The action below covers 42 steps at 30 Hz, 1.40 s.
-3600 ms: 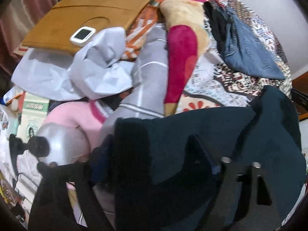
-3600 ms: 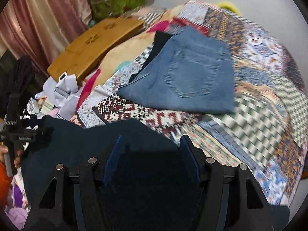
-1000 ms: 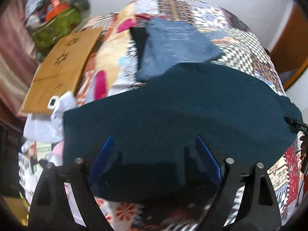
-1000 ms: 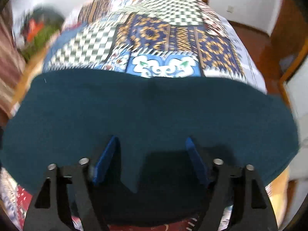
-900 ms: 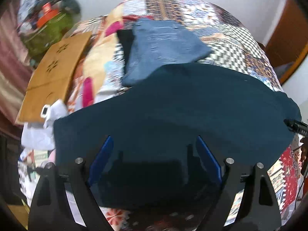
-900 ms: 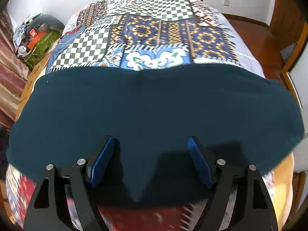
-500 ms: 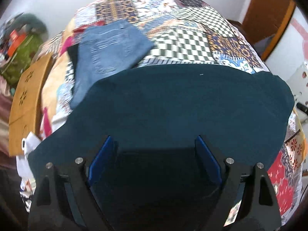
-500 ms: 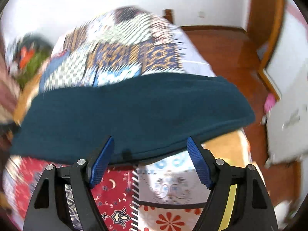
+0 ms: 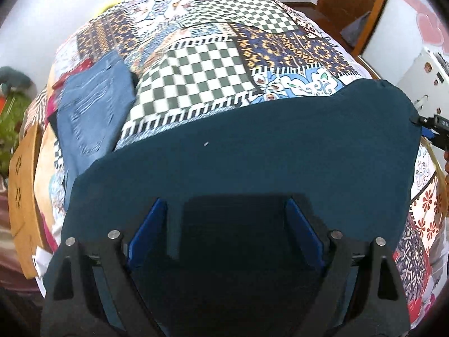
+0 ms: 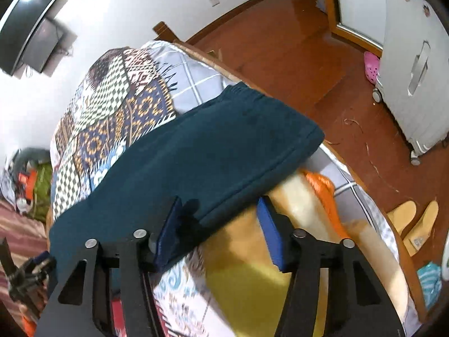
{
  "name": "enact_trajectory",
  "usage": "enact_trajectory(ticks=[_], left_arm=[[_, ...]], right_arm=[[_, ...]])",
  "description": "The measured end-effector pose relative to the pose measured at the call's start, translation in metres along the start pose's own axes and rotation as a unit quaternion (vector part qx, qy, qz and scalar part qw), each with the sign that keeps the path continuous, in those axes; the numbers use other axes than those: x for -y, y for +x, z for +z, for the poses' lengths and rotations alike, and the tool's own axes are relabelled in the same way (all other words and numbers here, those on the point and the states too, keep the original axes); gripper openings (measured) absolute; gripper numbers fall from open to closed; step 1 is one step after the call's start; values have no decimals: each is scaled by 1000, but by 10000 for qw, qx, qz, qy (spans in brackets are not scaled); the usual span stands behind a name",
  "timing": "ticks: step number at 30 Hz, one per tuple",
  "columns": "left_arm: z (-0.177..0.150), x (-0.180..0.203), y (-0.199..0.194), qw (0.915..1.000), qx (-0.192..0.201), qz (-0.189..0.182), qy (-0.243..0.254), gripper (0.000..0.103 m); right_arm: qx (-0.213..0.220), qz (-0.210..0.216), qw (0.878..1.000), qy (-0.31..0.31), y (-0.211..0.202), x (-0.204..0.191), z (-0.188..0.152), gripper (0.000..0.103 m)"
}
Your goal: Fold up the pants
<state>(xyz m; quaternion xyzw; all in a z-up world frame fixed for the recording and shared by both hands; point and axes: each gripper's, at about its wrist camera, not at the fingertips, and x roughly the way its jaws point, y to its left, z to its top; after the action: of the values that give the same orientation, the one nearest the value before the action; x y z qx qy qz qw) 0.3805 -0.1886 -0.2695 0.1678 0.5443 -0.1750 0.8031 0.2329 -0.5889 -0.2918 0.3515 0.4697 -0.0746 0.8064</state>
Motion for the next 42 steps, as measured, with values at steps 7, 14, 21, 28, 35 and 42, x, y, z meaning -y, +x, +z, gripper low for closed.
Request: enact_trajectory(ticks=[7,14,21,28,35,42], left_arm=[[18,14,11,9999,-7,-38,123,91],[21,23,-1,9995,230,-195,77,91],[12,10,-35,9976,597,-282,-231,91],[-7,-14,-74,9929,998,-322,-562,91],[-34,-42,-109,9865,1333,-343,-888,91],[-66,-74,-133,9793,1545,-336,-1266,91]], right_arm=[[-32,151,9989,435,21,15,19,39],[212,18,9989,415,14,16,32,18],[850,-294,9955,-313,-27,-24,37,12],[1431,76,9854,-915,-82,-86,34,11],[1766,407,9669,-1798,-113,-164,9,11],[1518,644,9468,-2763,-95,-235,-34,11]])
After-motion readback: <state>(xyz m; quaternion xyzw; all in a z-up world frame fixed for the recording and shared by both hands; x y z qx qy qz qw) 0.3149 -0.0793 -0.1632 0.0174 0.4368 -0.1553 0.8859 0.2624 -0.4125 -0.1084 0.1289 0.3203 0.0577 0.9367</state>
